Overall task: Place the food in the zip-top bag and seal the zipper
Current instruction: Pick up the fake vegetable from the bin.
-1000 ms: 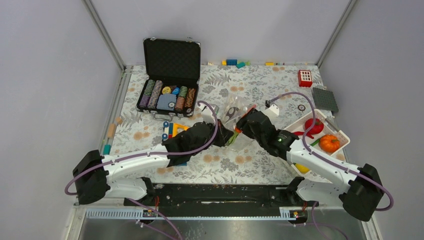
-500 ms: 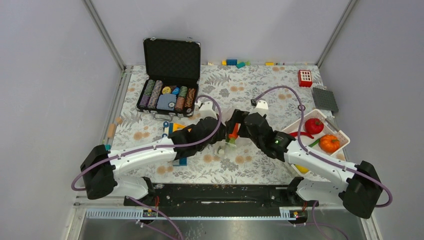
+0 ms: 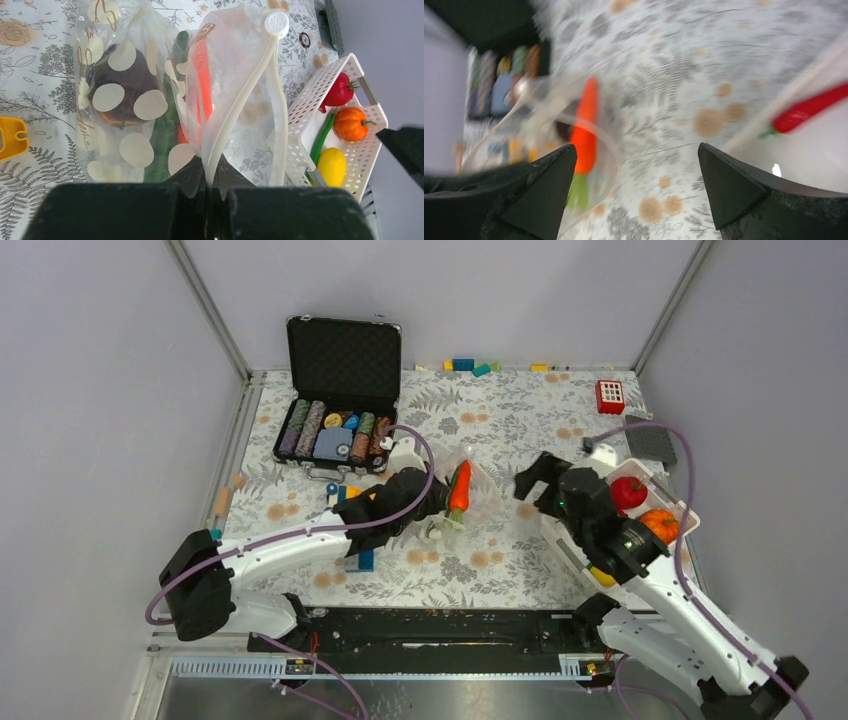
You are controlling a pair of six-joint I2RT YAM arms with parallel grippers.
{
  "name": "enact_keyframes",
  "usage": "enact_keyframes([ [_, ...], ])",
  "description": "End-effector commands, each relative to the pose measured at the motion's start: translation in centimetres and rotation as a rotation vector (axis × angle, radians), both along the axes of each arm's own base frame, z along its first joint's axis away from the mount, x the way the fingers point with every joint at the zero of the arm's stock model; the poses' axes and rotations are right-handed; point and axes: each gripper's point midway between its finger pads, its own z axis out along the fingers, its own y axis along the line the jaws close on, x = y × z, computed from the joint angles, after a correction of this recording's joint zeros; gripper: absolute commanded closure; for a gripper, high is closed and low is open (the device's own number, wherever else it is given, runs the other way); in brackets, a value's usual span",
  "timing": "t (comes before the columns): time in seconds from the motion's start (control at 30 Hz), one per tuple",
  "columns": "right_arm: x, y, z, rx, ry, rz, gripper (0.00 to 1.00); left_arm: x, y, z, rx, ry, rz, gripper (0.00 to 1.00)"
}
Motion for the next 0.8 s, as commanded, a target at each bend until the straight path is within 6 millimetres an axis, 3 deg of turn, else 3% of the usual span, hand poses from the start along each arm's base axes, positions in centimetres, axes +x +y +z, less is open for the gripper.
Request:
enact_keyframes([
  [0.0,-1.4,-9.0,-4.0,-0.002,0.138,-0.376,0.0,0.1,-1.0,3.0,-0.106,-0.076,-0.038,1.0],
  [0.13,-2.4,-14.2,-7.9,0.016,0.196,-0.602,0.0,0.1,-1.2,3.0,-0.102,-0.083,-0.056,1.0],
  [0.27,-2.7,-16.2,-11.6,0.088,0.294,-0.715,0.04,-0.1,-1.3,3.0,-0.107,-0.087,-0.072,1.0],
  [0.4,-2.0,-18.6,-13.7,0.088,0.27,-0.851,0.14,-0.2,-1.5,3.1,-0.118,-0.089,-0.085,1.0],
  [0.53,-0.3,-18.7,-14.3,0.134,0.234,-0.875,0.2,-0.3,-1.7,3.1,-0.119,-0.088,-0.097,1.0],
  [0.77,1.5,-18.4,-17.1,0.213,0.291,-0.896,0.26,-0.3,-1.5,3.1,-0.129,-0.091,-0.09,1.0],
])
